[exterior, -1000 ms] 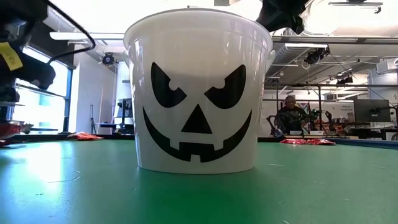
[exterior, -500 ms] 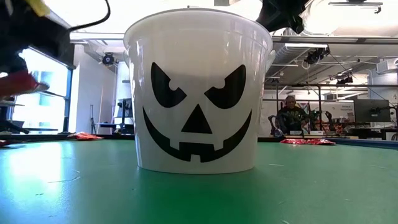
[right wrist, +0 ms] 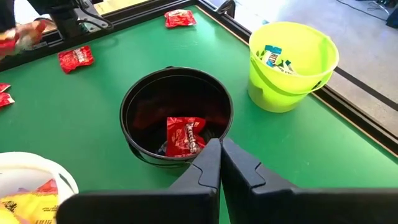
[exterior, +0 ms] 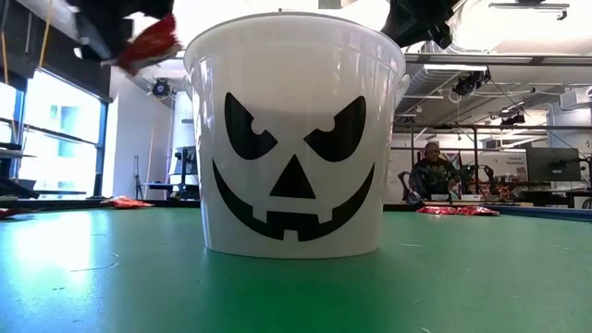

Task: Sort candy by brand, put in halloween buckets
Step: Put the red chocolate into the black bucket

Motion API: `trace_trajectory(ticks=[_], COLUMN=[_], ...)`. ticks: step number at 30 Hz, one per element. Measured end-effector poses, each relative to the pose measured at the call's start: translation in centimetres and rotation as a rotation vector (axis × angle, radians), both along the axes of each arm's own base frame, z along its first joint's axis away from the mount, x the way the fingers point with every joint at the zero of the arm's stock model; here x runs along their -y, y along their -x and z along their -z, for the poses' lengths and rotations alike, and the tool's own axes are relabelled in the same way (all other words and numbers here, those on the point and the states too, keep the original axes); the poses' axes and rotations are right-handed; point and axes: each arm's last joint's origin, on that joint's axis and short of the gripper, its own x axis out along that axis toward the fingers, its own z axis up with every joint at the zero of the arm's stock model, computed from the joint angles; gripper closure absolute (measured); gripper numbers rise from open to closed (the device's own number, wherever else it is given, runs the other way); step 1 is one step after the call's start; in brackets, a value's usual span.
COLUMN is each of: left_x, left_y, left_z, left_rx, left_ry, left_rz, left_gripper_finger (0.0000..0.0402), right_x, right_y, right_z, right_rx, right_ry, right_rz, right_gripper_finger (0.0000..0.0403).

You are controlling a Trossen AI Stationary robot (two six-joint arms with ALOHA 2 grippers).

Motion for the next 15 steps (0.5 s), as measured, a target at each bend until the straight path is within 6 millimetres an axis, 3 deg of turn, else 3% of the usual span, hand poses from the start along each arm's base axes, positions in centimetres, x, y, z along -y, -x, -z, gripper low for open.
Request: trace_trajectory(ticks=[8,15], left_x=[-3.6,-6.4], left_y=[-4.2,-8.0], left_z=[-3.5,-5.3], left_rx=[0.088,0.179], left_ry=[-0.143,-0.261], left_rz=[-0.036,-0.016], left_gripper_finger=[0.0401,0.0401], right_x=[0.0,0.0], right_y=[0.0,0.0], right_z=[0.0,0.0], right_rx=[0.003,0.003], right_ry=[0.010,0.010], right_rz=[0.011,0.011], right_gripper_finger=[0.0403,0.0403])
